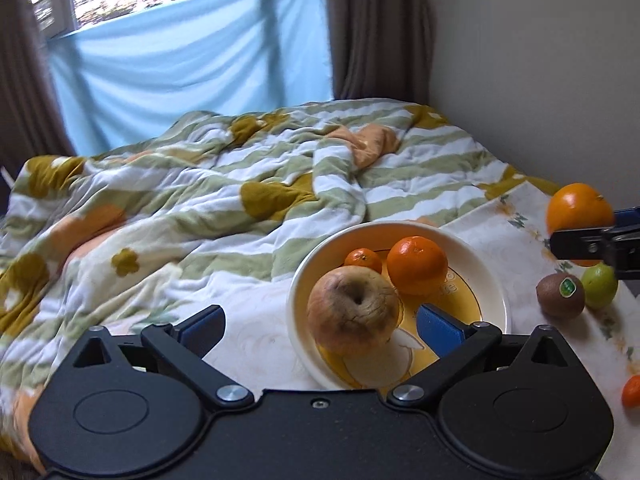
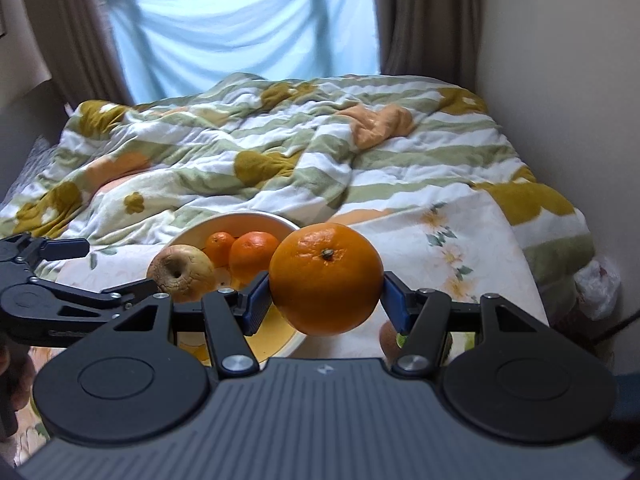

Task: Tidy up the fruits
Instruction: 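Lower the medium orange into the bowl beside the apple and open the right tool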

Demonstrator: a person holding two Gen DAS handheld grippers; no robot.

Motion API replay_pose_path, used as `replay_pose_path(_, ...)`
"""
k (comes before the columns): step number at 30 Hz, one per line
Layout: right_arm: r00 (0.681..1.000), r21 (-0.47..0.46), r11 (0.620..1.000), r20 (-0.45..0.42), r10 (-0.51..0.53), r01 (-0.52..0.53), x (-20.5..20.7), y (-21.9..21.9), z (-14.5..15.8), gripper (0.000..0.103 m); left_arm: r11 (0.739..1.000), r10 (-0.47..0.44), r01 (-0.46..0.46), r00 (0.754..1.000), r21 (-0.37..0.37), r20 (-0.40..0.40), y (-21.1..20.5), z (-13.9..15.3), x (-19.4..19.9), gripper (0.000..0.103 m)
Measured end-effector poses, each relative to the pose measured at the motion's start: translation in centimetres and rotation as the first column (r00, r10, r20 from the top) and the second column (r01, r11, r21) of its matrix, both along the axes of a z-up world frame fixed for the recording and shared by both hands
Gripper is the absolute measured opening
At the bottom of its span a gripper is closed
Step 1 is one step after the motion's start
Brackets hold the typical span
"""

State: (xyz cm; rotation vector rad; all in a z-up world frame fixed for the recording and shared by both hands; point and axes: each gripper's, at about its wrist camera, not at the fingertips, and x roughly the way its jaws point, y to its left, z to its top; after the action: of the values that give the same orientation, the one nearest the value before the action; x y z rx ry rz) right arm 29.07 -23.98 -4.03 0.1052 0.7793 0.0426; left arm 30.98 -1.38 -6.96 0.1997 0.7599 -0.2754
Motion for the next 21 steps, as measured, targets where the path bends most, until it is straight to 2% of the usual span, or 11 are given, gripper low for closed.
replay_pose_path(8,0.987,-0.01,0.988,-0.024,0.157,-0.157,1.8,1.7,-1.3,0.074,0.993,0.113,-0.113,0.994,-0.026,-0.006,1.4,0.9,-2.3,0.103)
replay_pose_path(21,0.938,-0.002,0.943,-0.103,0.331,-0.333,5.1,6.2,-8.2,0.074,0.963,0.27,-0.271,0.962,-0.013,-0.024,3.9,-0.3,-4.4,0.103)
